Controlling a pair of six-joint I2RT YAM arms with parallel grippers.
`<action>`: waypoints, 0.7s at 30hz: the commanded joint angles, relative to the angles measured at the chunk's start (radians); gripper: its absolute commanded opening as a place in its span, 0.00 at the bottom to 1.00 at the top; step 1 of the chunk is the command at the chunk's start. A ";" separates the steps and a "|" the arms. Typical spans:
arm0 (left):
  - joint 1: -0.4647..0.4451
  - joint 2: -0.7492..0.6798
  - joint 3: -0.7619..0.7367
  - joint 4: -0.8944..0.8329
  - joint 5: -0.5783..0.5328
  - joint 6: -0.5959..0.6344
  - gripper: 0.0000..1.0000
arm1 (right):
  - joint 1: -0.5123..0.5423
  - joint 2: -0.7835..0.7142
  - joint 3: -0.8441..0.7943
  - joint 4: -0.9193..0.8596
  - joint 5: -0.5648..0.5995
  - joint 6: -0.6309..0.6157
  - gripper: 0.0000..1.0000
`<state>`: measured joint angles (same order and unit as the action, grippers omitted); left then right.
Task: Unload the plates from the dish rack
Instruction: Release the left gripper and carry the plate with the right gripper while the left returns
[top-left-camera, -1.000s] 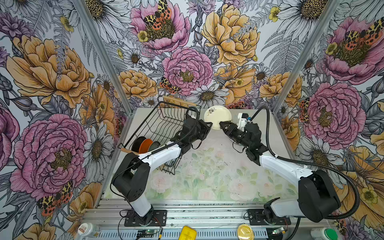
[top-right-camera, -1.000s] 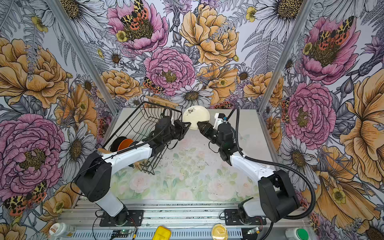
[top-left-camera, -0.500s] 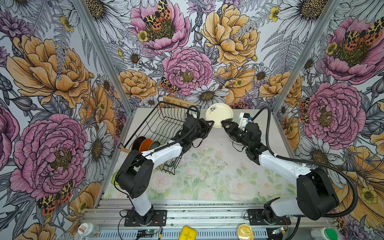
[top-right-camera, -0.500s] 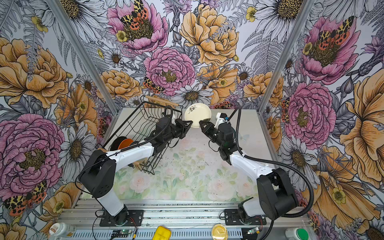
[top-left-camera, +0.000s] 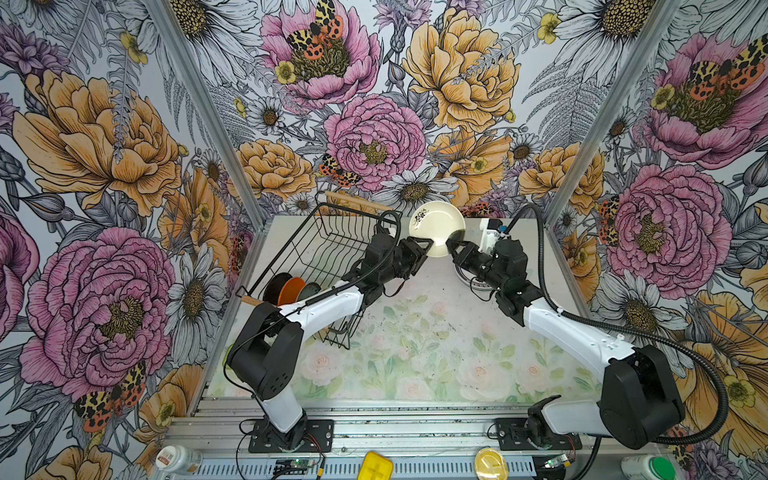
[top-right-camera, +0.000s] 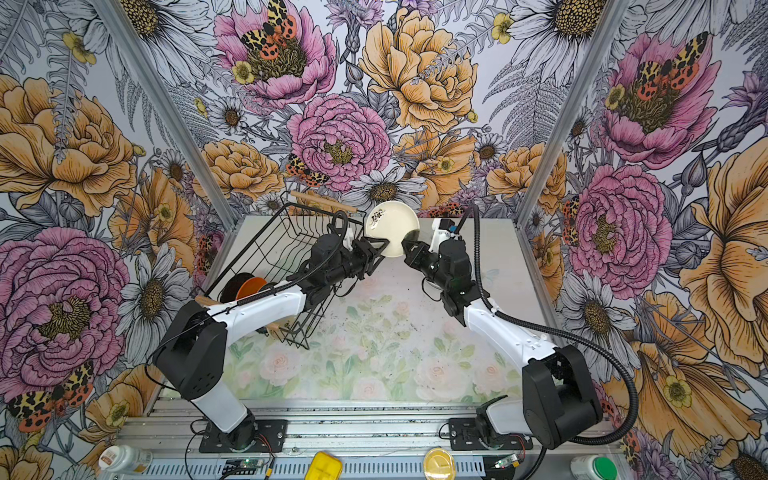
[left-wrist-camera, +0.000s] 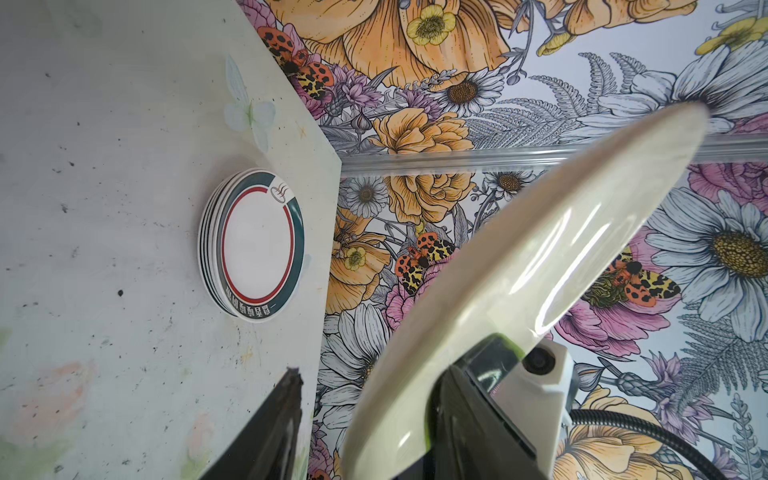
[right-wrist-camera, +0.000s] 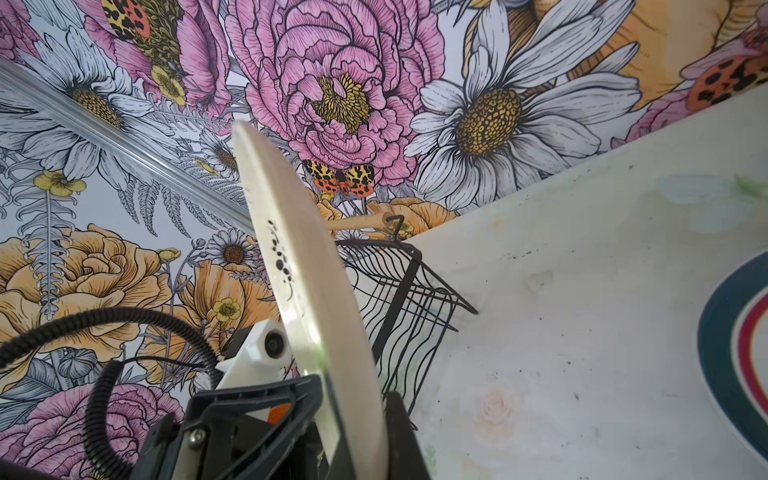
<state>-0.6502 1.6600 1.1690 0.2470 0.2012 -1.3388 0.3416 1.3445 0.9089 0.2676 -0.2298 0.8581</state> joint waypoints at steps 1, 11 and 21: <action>0.009 -0.065 0.024 -0.084 -0.016 0.090 0.57 | -0.052 -0.043 0.060 -0.036 0.012 -0.111 0.00; 0.066 -0.155 0.170 -0.571 -0.068 0.496 0.78 | -0.115 -0.089 0.268 -0.339 0.002 -0.617 0.00; 0.166 -0.415 0.119 -0.915 -0.376 0.796 0.99 | -0.200 -0.197 0.236 -0.677 0.123 -0.709 0.00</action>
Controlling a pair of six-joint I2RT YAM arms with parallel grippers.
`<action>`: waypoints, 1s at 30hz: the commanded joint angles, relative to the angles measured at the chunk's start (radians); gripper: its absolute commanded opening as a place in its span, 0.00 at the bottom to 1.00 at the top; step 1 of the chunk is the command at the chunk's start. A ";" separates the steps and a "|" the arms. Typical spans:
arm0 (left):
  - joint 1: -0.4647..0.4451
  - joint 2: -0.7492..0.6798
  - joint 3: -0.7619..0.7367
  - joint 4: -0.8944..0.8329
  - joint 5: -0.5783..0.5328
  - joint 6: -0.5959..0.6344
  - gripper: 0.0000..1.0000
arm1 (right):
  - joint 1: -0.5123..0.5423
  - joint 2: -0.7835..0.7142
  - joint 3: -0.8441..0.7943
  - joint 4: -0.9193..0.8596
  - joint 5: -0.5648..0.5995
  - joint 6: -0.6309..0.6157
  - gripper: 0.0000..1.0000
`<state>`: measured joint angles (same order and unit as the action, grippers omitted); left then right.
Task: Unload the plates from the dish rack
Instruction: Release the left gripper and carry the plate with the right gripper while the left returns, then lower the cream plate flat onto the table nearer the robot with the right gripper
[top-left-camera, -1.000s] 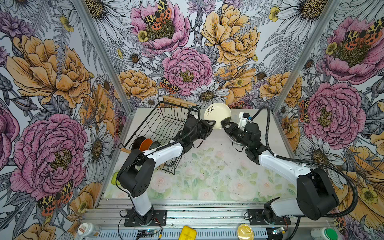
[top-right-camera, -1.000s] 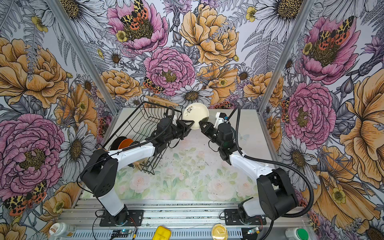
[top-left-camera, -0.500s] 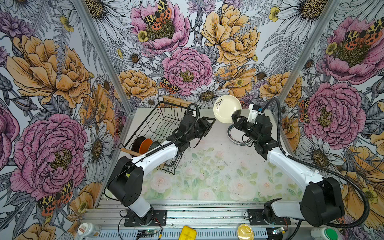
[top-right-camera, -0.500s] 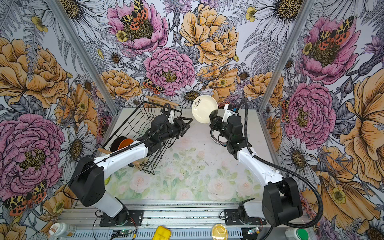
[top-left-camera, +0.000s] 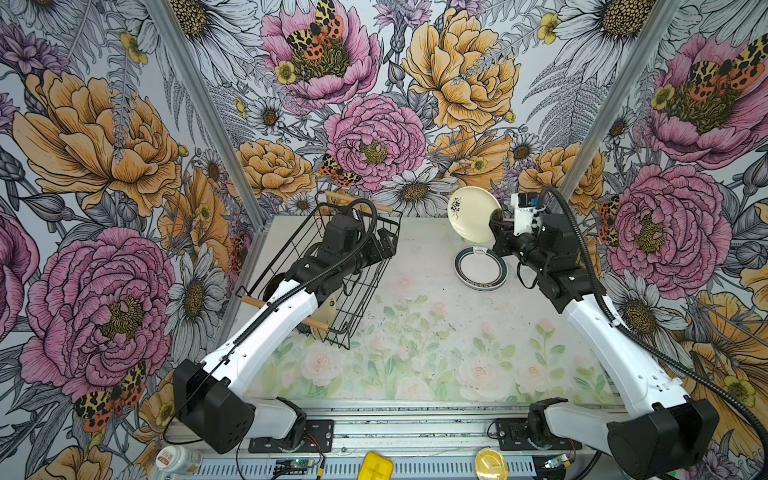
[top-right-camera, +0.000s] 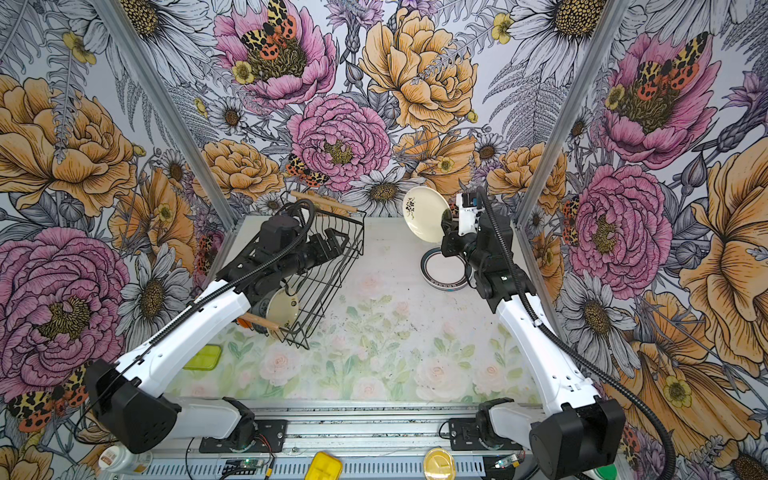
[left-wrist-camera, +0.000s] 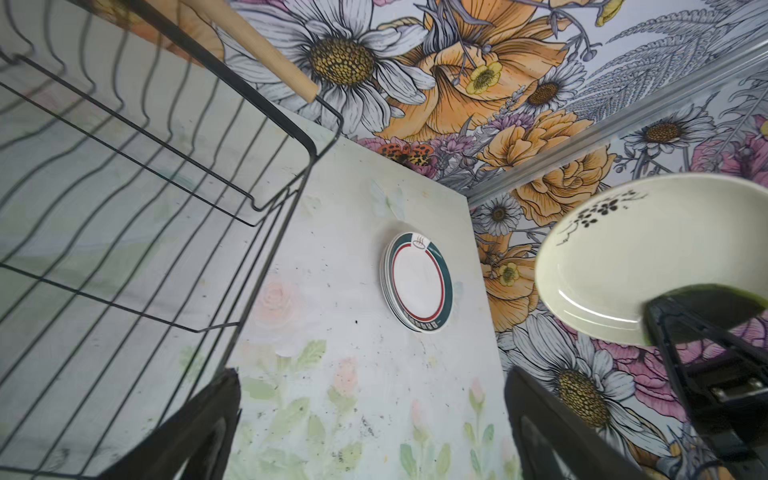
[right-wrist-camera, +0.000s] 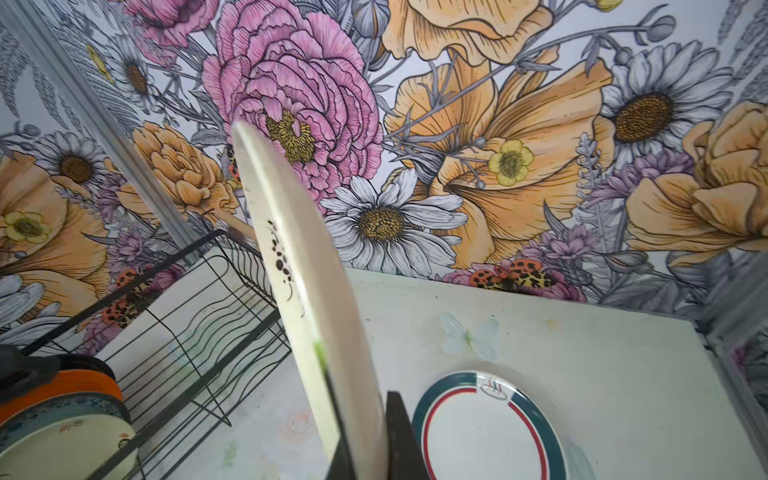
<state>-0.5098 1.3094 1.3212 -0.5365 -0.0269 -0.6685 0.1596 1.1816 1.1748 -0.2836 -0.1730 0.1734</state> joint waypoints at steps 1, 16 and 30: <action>0.035 -0.093 -0.049 -0.138 -0.174 0.140 0.99 | -0.026 -0.047 -0.045 -0.155 0.065 -0.003 0.00; 0.127 -0.229 -0.117 -0.181 -0.348 0.399 0.99 | -0.054 -0.187 -0.416 -0.267 -0.171 0.469 0.00; 0.161 -0.236 -0.123 -0.196 -0.301 0.399 0.99 | -0.055 -0.035 -0.506 -0.262 -0.347 0.479 0.00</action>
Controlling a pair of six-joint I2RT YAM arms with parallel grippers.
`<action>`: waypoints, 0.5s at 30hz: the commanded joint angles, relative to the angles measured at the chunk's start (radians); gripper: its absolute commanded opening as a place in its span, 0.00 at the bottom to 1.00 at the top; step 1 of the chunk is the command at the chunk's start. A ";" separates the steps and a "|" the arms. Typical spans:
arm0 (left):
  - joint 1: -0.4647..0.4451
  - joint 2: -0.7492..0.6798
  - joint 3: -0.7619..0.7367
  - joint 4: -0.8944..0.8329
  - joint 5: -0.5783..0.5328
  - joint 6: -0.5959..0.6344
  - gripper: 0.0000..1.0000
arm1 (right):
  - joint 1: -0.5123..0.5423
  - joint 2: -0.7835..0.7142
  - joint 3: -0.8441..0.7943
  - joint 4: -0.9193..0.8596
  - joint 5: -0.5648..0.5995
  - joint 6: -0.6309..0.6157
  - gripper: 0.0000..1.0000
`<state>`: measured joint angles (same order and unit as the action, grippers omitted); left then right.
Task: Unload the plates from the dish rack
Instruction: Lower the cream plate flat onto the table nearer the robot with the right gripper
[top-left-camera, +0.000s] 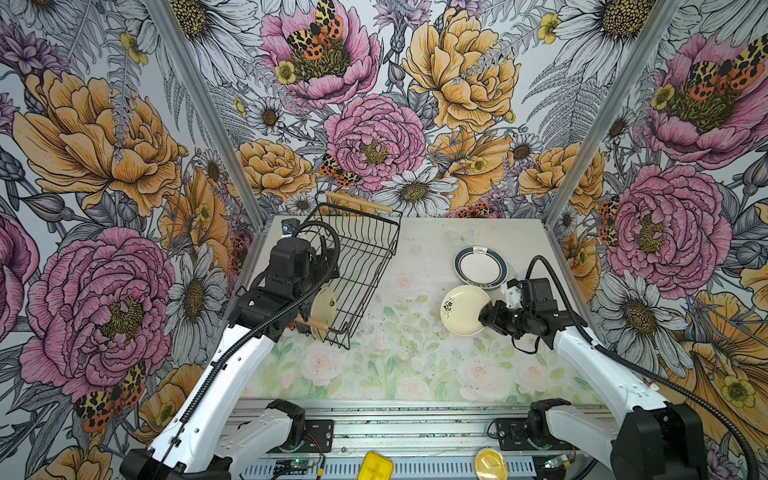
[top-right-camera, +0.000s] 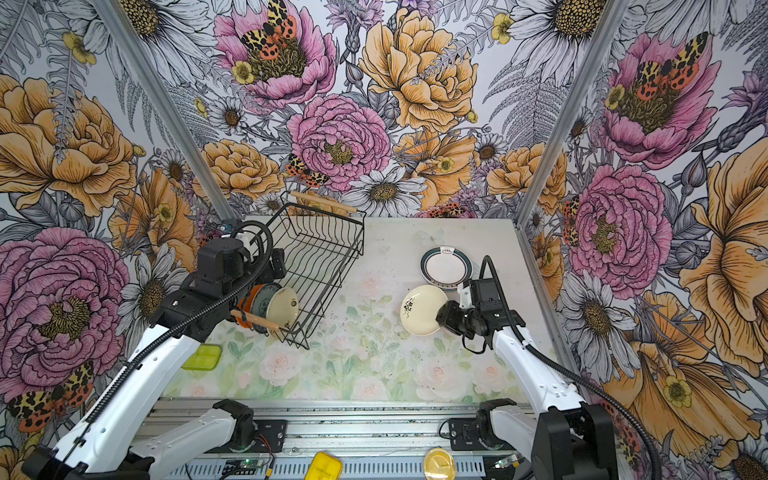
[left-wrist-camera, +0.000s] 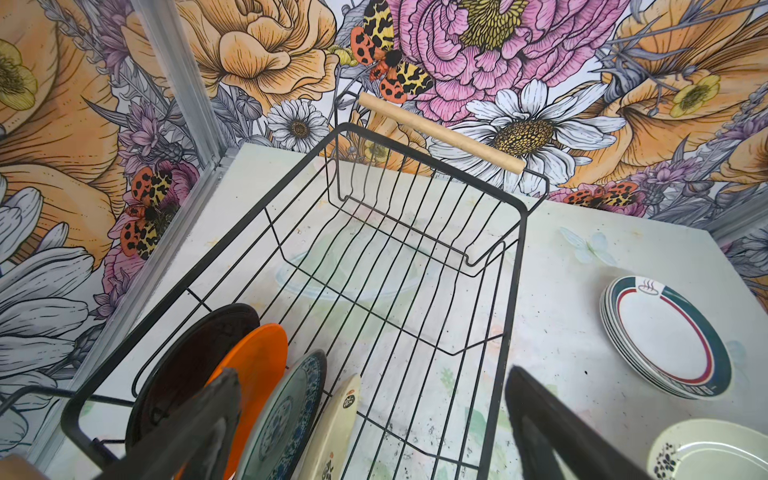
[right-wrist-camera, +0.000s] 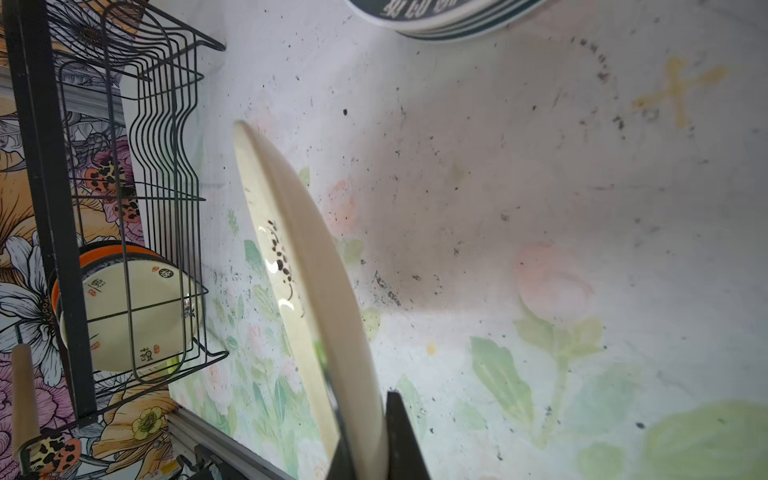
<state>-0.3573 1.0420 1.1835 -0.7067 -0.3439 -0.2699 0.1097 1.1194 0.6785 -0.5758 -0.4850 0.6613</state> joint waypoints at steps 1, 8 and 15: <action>0.010 0.045 0.015 -0.029 0.022 -0.007 0.99 | -0.005 0.039 -0.013 0.031 -0.034 -0.011 0.00; 0.083 0.117 0.021 -0.050 0.107 -0.073 0.99 | -0.005 0.108 -0.019 0.040 -0.023 -0.031 0.00; 0.147 0.141 0.007 -0.058 0.243 -0.092 0.99 | -0.004 0.198 -0.019 0.076 -0.038 -0.032 0.00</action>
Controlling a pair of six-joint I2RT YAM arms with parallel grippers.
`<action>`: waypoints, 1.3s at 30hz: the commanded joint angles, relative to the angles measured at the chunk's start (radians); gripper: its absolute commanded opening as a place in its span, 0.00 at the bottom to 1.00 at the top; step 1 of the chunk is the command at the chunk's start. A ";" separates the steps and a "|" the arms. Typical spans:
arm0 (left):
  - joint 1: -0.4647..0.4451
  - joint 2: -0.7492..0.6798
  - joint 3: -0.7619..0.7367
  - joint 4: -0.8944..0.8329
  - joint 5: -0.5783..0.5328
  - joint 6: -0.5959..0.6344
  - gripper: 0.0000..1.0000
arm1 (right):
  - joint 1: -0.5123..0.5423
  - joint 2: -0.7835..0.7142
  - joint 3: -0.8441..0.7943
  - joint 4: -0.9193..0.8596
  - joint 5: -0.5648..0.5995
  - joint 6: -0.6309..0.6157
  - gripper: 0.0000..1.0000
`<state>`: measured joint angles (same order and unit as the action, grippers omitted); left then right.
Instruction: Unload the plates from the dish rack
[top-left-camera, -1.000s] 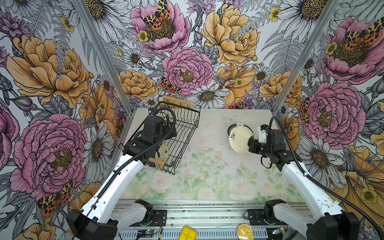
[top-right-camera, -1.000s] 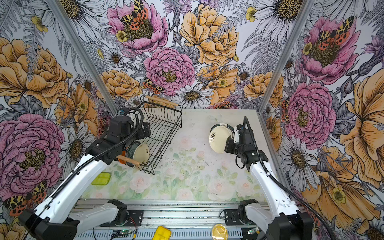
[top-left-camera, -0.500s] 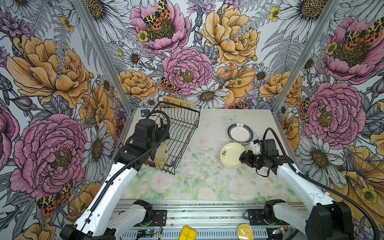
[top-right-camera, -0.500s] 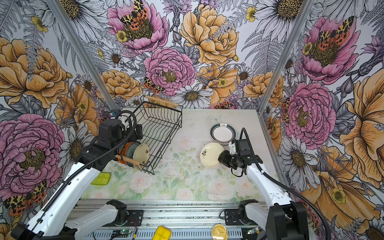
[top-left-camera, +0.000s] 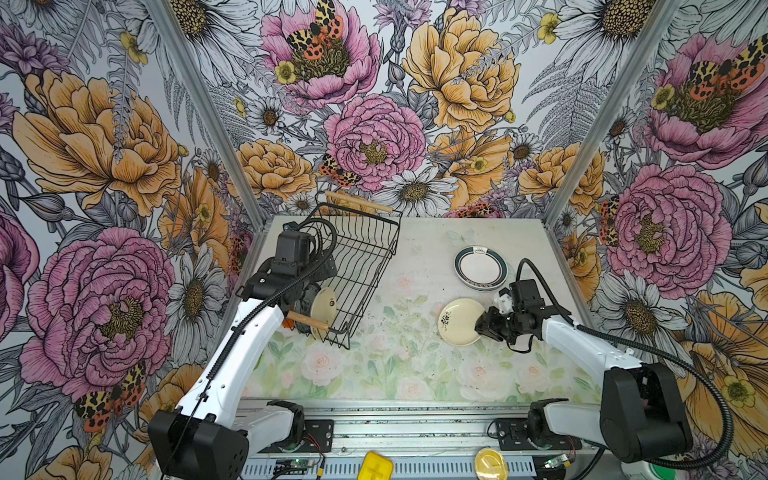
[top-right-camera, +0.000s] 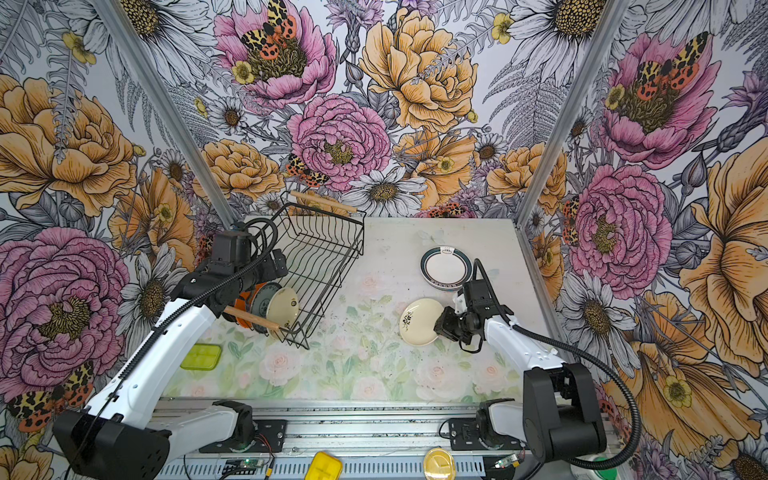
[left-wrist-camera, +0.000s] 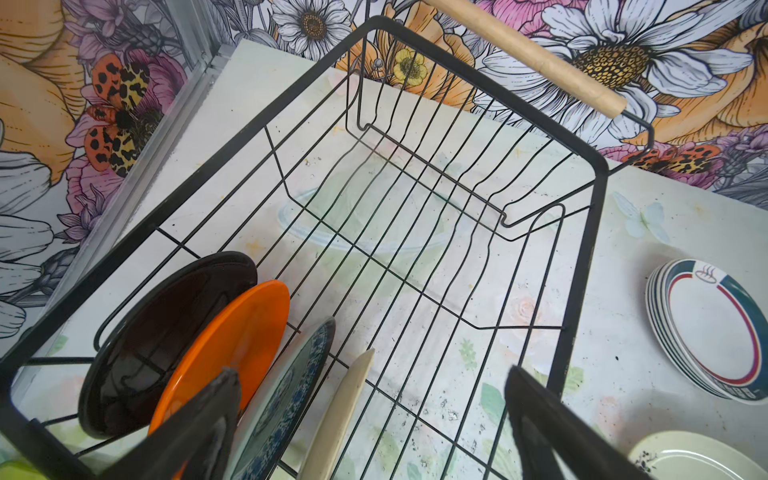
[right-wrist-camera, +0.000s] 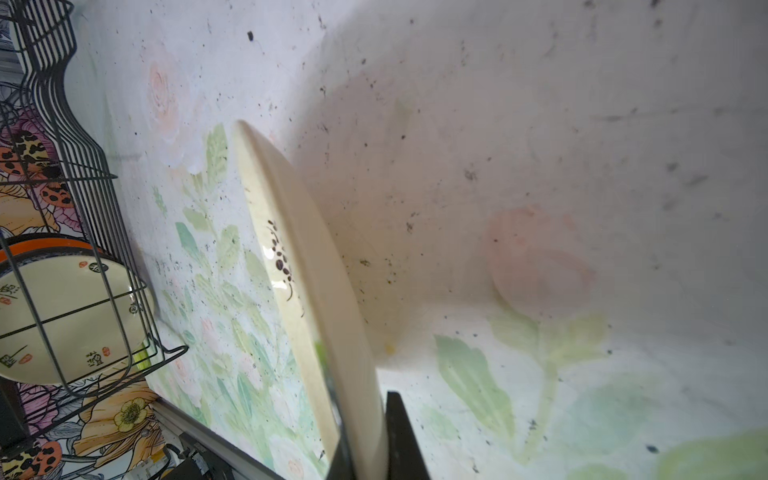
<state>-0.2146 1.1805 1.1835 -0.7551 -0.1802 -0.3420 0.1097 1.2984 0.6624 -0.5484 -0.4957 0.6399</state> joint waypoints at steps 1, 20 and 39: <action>0.005 0.004 0.005 -0.011 0.083 -0.019 0.99 | -0.004 0.030 -0.005 0.060 -0.037 -0.009 0.00; 0.008 -0.009 -0.007 -0.020 0.074 -0.029 0.99 | -0.004 0.121 0.014 0.087 -0.032 -0.001 0.44; 0.009 0.054 0.064 -0.188 0.076 -0.055 0.99 | -0.004 0.143 0.017 0.078 0.097 0.038 0.87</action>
<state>-0.2127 1.2251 1.2041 -0.8932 -0.1204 -0.3847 0.1104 1.4403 0.6804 -0.4614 -0.4835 0.6697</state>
